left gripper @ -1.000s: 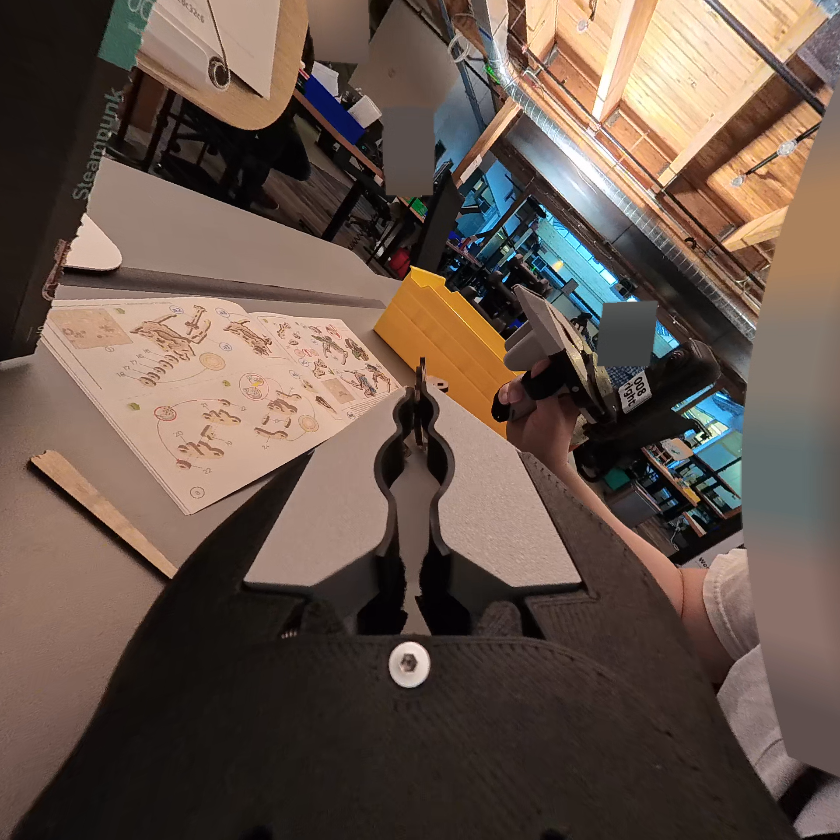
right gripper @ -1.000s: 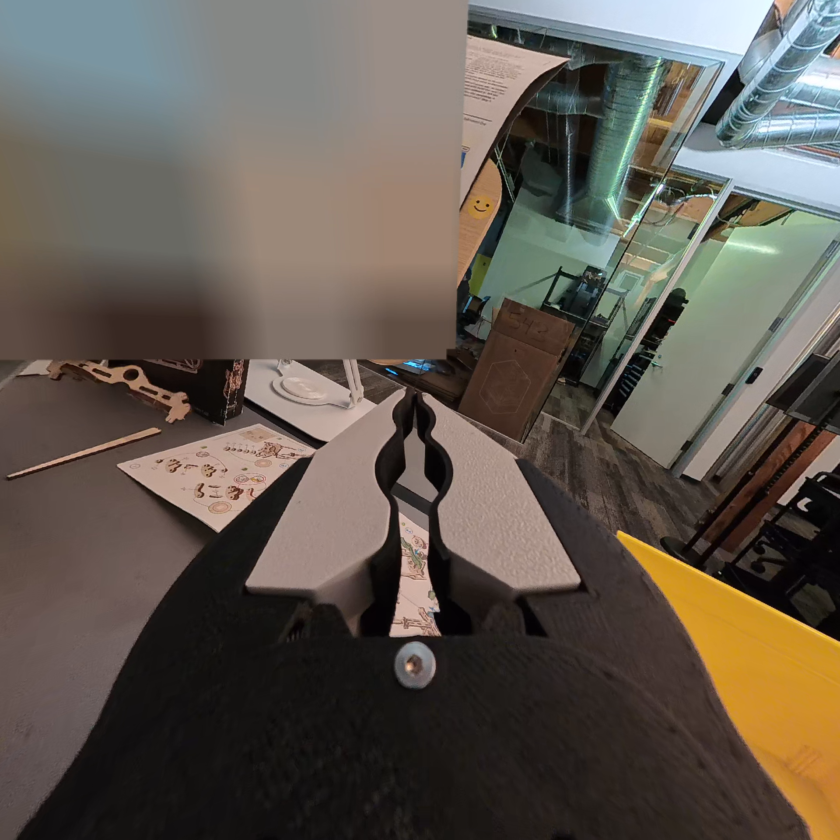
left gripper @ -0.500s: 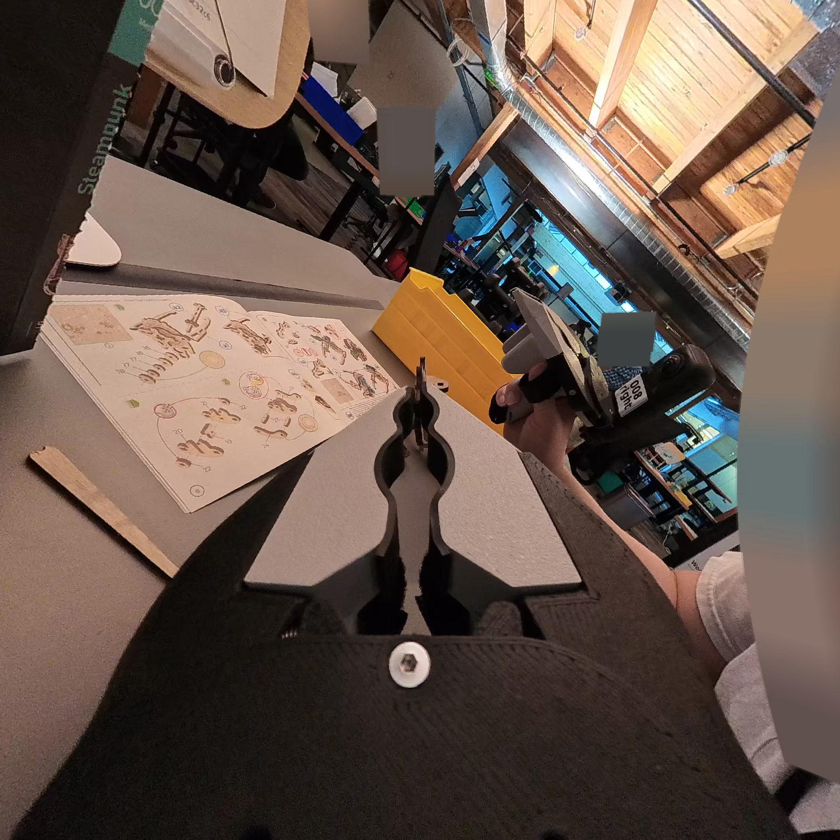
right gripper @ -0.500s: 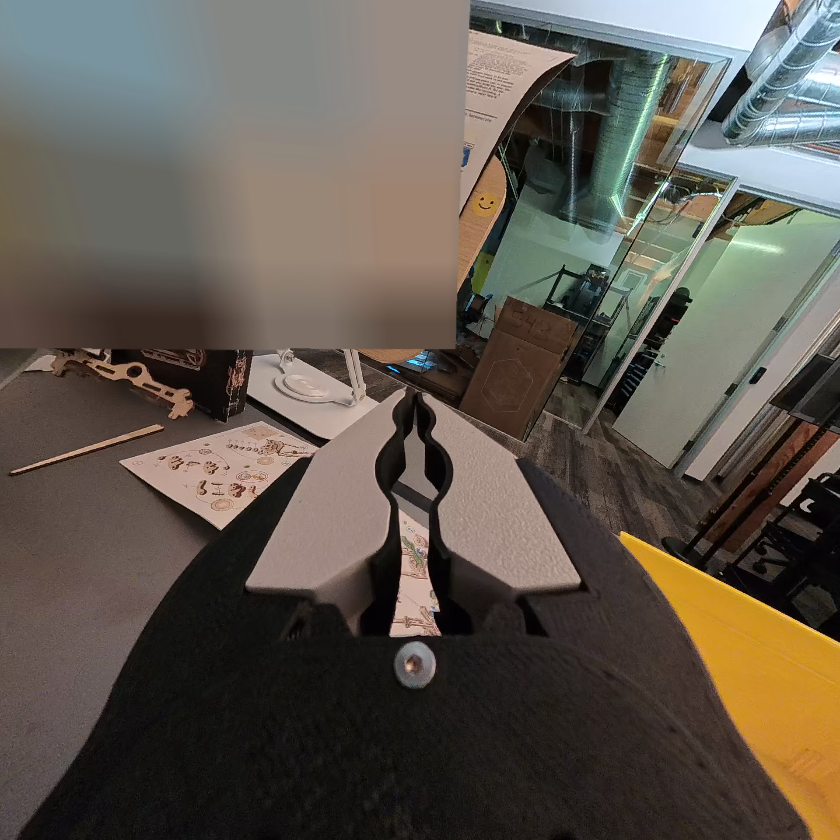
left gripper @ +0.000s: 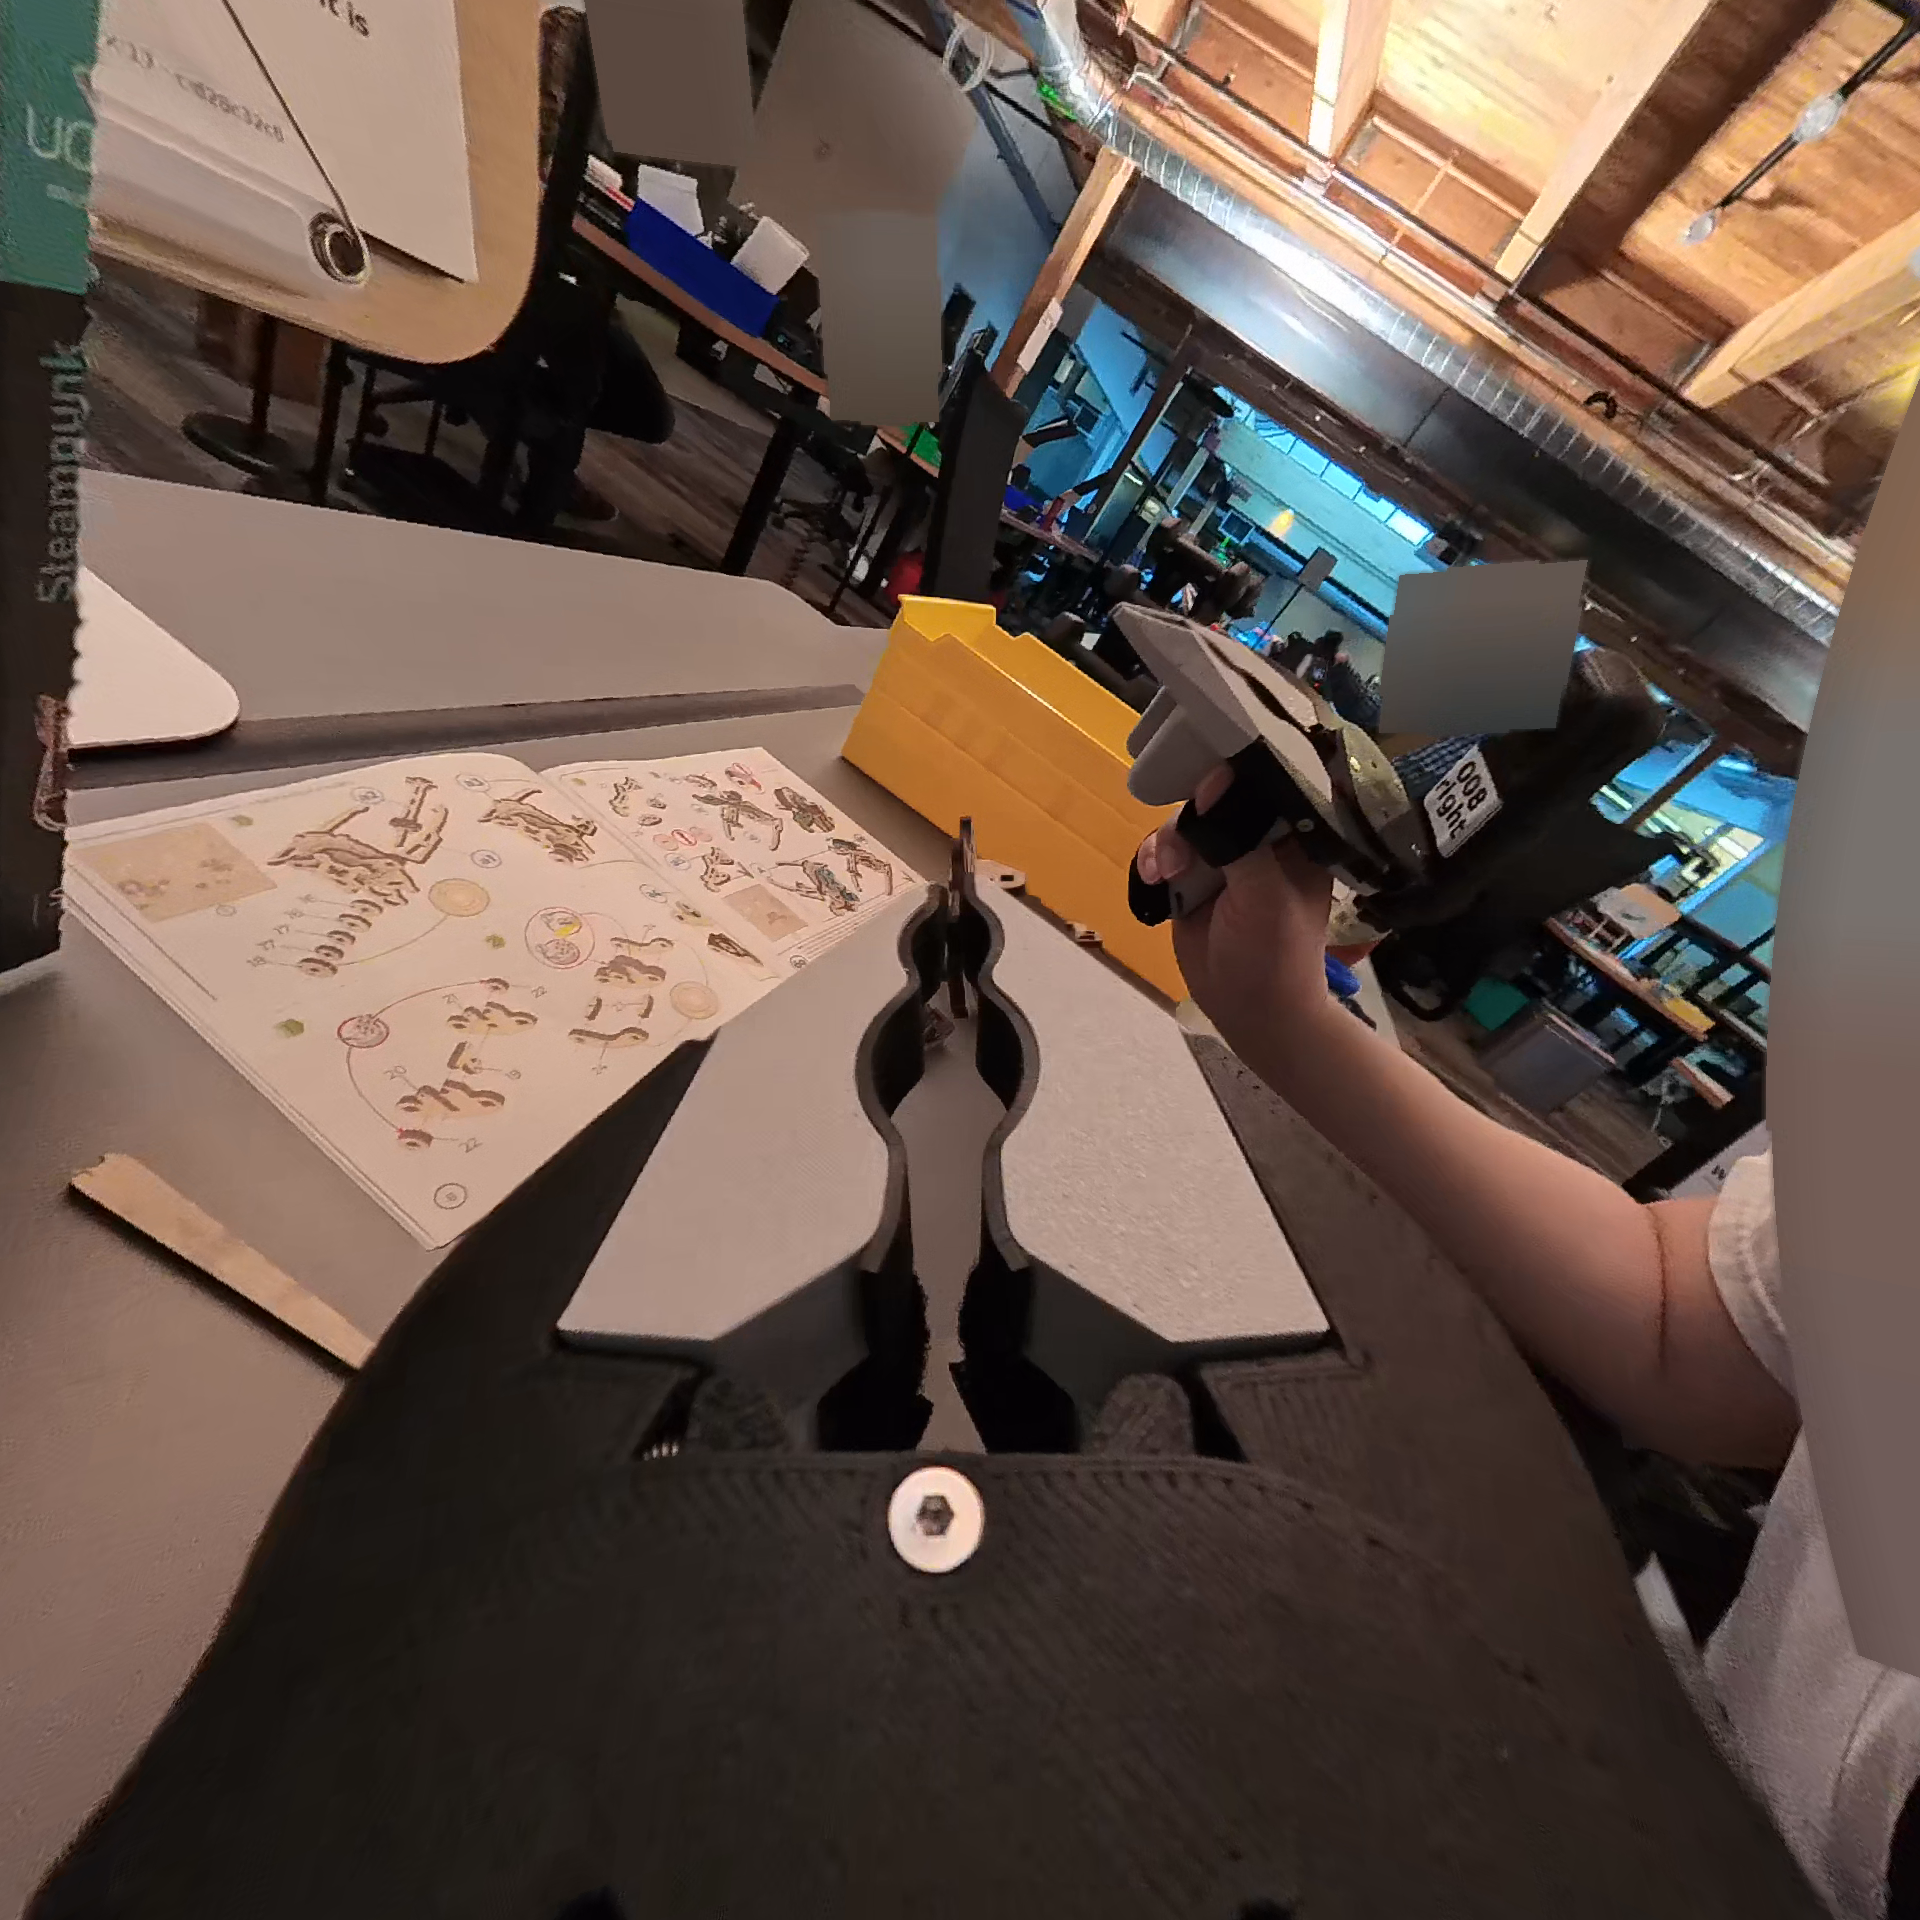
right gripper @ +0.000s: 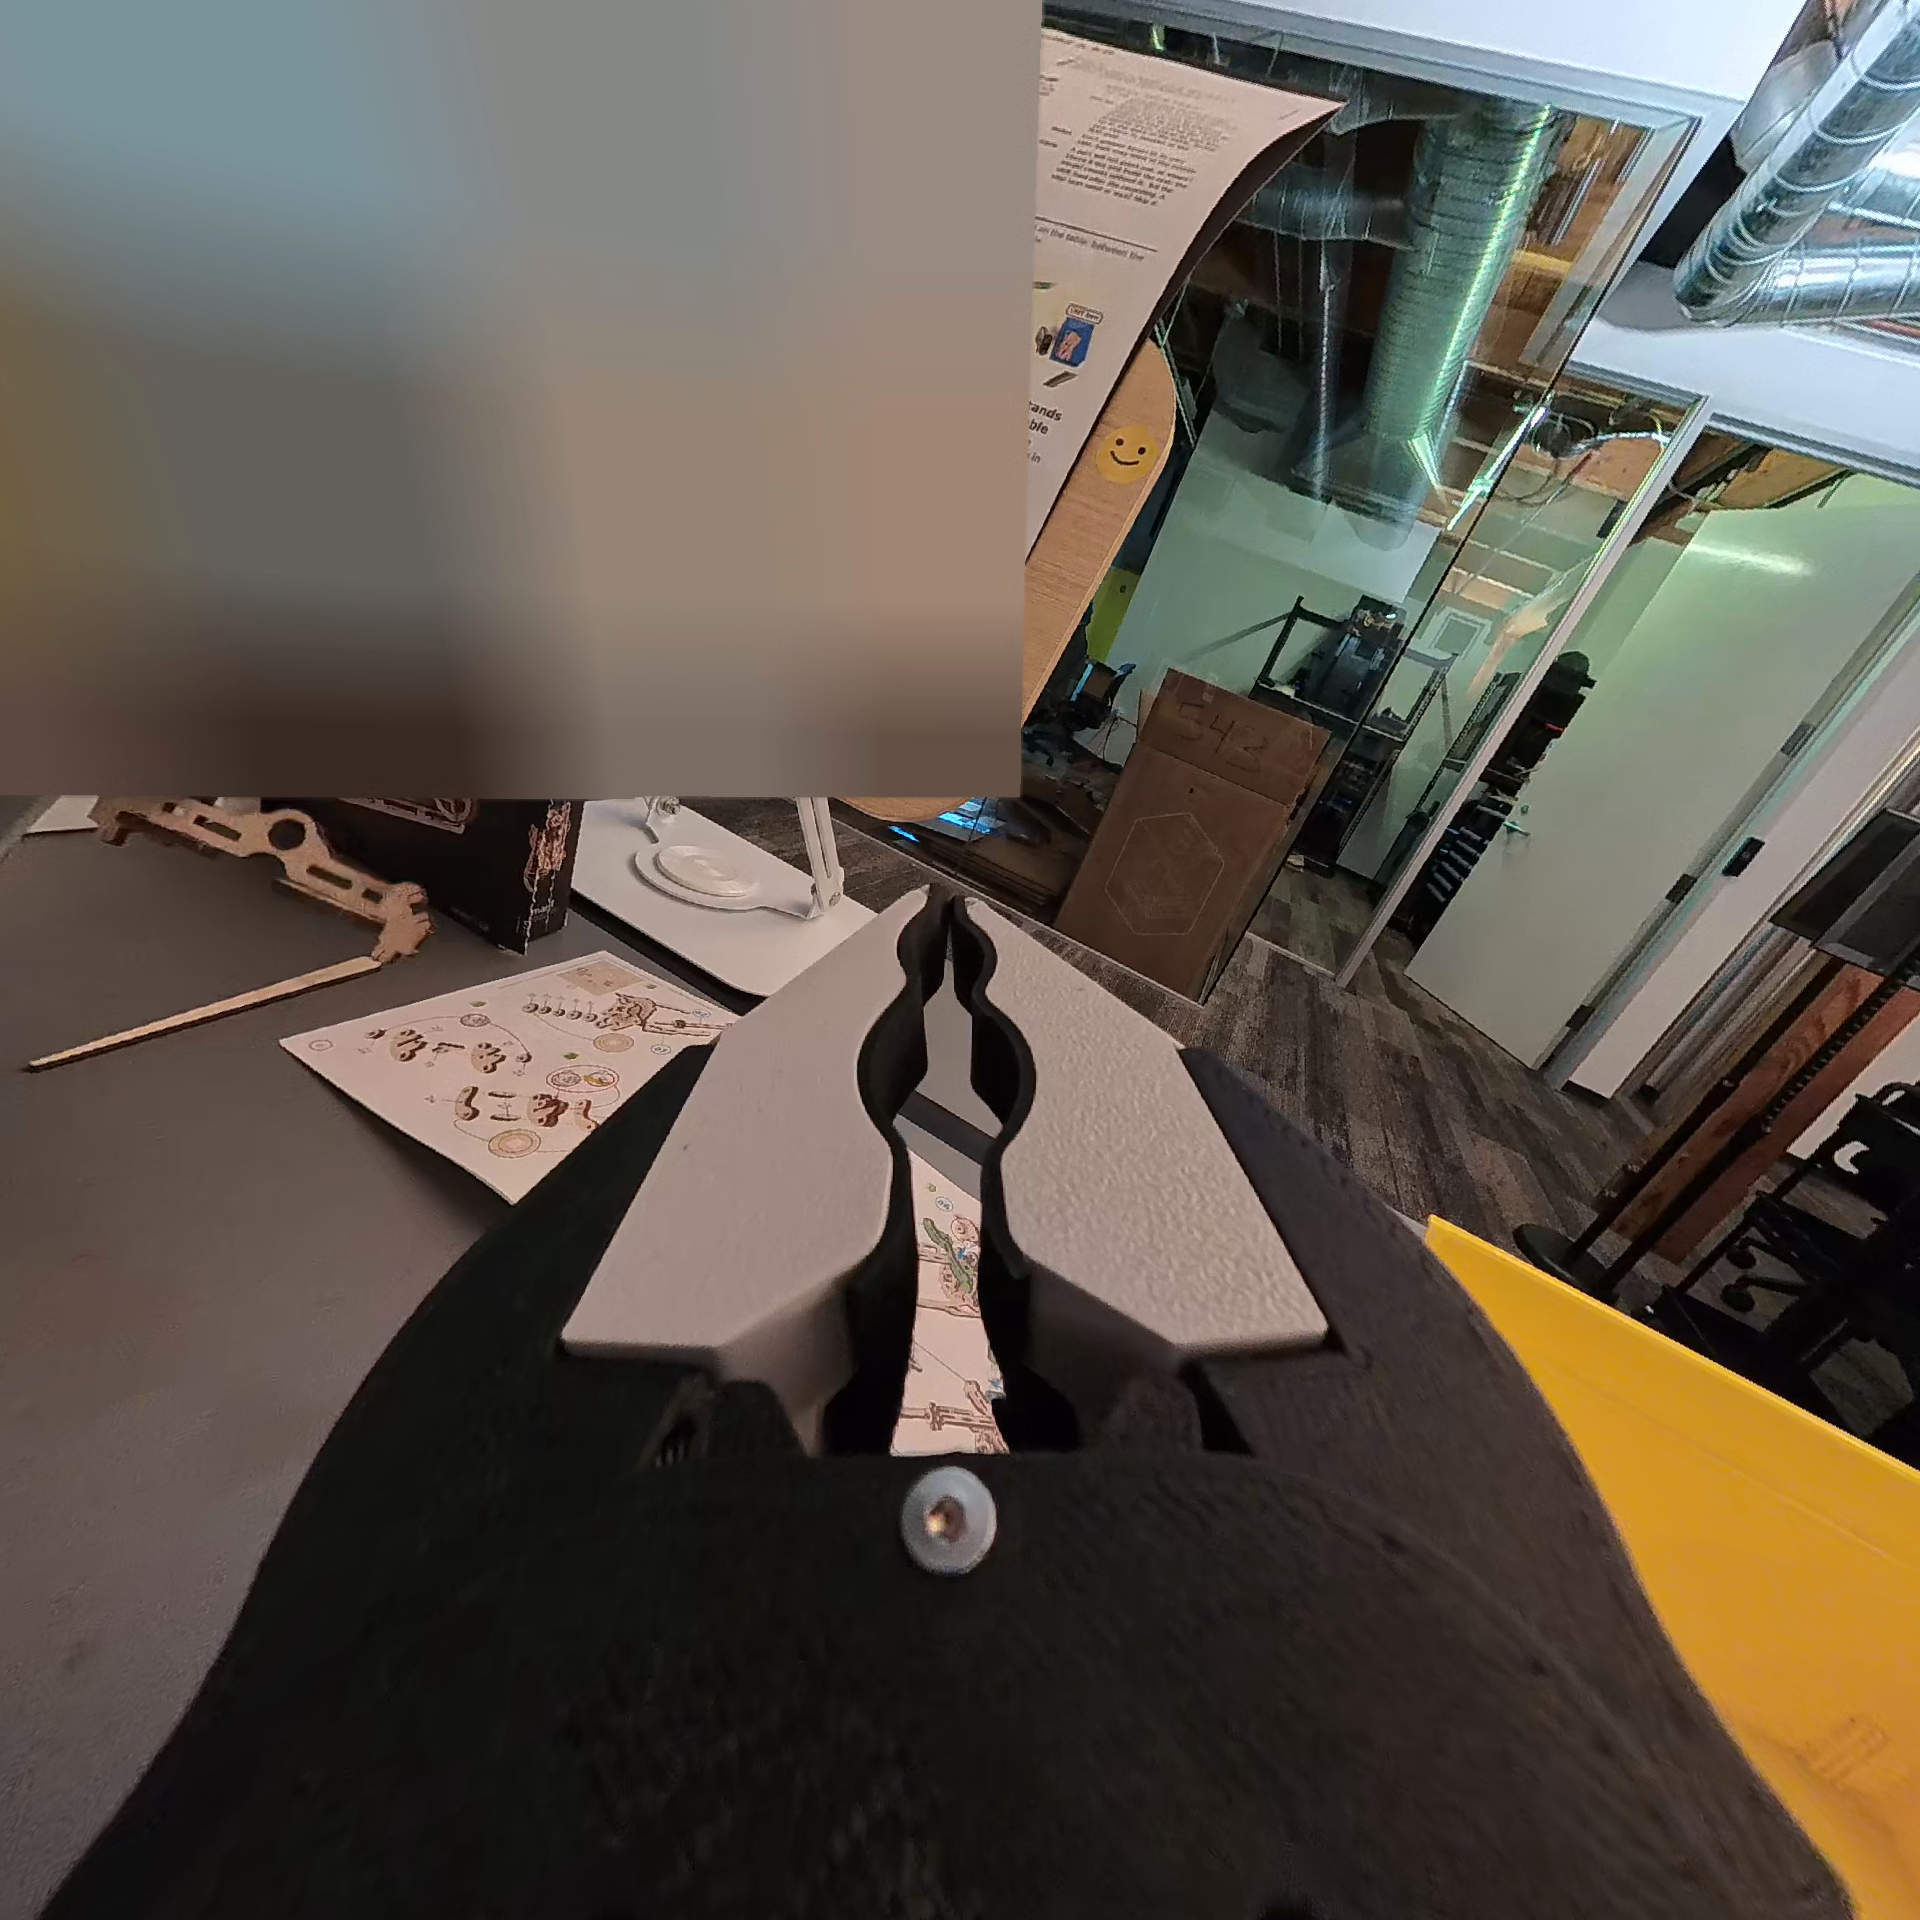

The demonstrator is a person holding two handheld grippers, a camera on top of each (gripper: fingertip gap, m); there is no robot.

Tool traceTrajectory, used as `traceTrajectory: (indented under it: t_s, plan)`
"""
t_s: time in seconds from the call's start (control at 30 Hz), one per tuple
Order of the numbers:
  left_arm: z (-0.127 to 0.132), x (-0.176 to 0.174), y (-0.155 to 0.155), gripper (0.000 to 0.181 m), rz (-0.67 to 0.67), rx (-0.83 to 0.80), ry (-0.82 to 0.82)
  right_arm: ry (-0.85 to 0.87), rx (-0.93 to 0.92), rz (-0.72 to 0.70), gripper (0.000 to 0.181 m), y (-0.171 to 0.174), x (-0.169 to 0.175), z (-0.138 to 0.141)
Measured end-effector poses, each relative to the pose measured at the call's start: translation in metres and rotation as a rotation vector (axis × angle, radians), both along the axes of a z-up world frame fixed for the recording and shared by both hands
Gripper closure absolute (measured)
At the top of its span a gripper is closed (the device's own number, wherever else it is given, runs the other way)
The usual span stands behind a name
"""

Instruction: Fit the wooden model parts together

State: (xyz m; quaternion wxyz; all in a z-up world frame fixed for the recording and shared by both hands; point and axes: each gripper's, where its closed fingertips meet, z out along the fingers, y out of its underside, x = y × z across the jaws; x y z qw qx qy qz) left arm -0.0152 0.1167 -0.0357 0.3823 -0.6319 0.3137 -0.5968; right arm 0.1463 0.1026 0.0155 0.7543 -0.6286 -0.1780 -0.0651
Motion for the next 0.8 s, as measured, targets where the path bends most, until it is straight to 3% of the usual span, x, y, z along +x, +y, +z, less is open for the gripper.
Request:
traceTrajectory:
  t_s: [0.43,0.8]
  plan:
    - [0.013,0.003,-0.020,0.181,-0.053,0.225,-0.022,0.001,0.001,0.000,0.181,0.000,0.000,0.000]
    - [0.018,0.002,-0.027,0.181,-0.066,0.313,-0.031,0.002,0.001,0.002,0.181,0.001,0.000,0.000]
